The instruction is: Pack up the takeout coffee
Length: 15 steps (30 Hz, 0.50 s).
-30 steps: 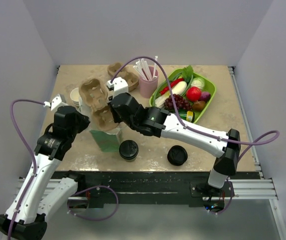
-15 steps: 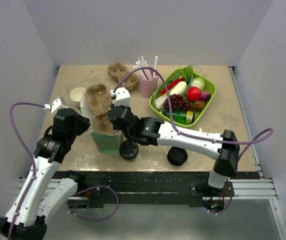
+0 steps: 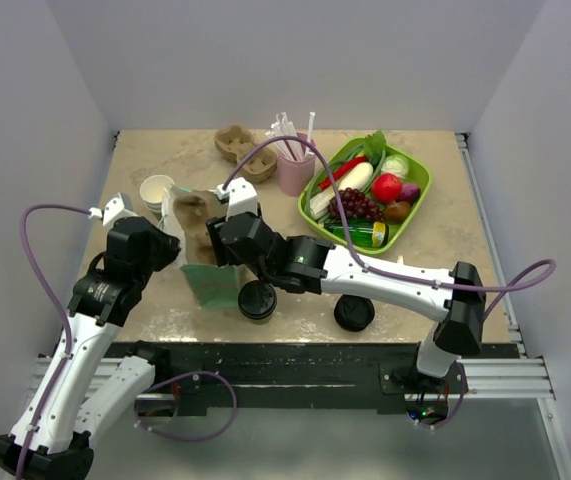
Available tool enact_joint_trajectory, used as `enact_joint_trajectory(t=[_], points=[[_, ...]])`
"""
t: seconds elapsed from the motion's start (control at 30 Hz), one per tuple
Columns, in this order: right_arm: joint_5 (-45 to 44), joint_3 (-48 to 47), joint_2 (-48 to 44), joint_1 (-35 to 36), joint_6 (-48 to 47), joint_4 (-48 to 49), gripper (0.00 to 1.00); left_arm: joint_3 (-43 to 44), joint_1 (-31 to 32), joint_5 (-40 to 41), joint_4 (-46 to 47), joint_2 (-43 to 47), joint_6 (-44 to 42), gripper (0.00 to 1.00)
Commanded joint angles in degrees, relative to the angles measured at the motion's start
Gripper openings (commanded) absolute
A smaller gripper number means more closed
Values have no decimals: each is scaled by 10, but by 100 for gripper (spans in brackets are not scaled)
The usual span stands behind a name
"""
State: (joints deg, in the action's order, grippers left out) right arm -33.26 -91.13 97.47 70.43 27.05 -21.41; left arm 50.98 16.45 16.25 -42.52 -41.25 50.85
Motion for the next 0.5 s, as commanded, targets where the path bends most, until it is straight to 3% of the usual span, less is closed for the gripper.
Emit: enact_joint_trajectory(t=[0.0, 0.2, 0.47], points=[[0, -9, -43, 2, -57, 20, 61, 1, -5, 3, -3, 0, -29, 8], [38, -47, -24, 2, -96, 46, 62, -2, -5, -3, 2, -1, -39, 8], [125, -145, 54, 1, -135, -6, 52, -3, -5, -11, 2, -1, -51, 8]])
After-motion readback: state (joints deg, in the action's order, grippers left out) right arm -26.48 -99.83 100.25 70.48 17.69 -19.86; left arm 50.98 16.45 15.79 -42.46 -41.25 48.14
